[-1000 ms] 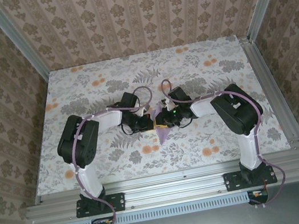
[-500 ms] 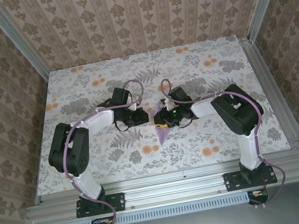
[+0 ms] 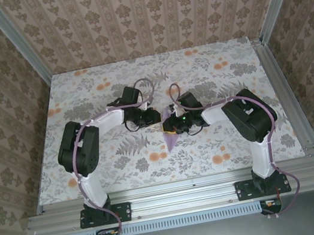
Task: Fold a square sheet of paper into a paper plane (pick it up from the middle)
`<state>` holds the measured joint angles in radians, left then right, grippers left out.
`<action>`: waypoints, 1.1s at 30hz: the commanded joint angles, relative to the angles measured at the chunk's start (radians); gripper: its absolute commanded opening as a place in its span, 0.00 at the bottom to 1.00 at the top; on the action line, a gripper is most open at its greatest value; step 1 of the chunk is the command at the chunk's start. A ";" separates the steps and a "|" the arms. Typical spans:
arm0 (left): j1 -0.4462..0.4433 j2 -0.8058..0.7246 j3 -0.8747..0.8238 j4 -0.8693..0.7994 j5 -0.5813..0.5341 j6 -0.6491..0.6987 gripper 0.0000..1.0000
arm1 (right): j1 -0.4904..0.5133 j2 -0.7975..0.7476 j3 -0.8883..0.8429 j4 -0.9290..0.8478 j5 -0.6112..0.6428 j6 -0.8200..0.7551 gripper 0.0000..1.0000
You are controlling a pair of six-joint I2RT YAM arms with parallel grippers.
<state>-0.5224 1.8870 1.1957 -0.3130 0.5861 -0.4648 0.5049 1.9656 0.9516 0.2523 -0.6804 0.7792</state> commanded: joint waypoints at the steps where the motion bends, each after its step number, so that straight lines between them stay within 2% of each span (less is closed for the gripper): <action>1: -0.012 0.039 0.037 -0.027 0.029 0.003 0.24 | 0.007 0.011 -0.045 -0.103 0.063 -0.031 0.27; 12: -0.034 0.121 0.081 -0.089 0.012 0.052 0.25 | 0.008 -0.003 -0.052 -0.103 0.061 -0.034 0.25; 18: -0.021 0.129 0.056 -0.080 0.006 0.057 0.20 | 0.005 -0.026 -0.065 -0.091 0.065 -0.028 0.22; 27: -0.016 0.153 0.066 -0.125 -0.030 0.108 0.18 | 0.003 -0.028 -0.063 -0.066 0.052 -0.011 0.20; 33: -0.016 0.172 0.070 -0.138 -0.052 0.128 0.18 | 0.003 -0.043 -0.066 -0.071 0.048 -0.011 0.15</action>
<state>-0.5426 2.0159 1.2583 -0.3828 0.5793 -0.3790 0.5049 1.9381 0.9123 0.2443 -0.6582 0.7628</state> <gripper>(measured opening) 0.179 0.159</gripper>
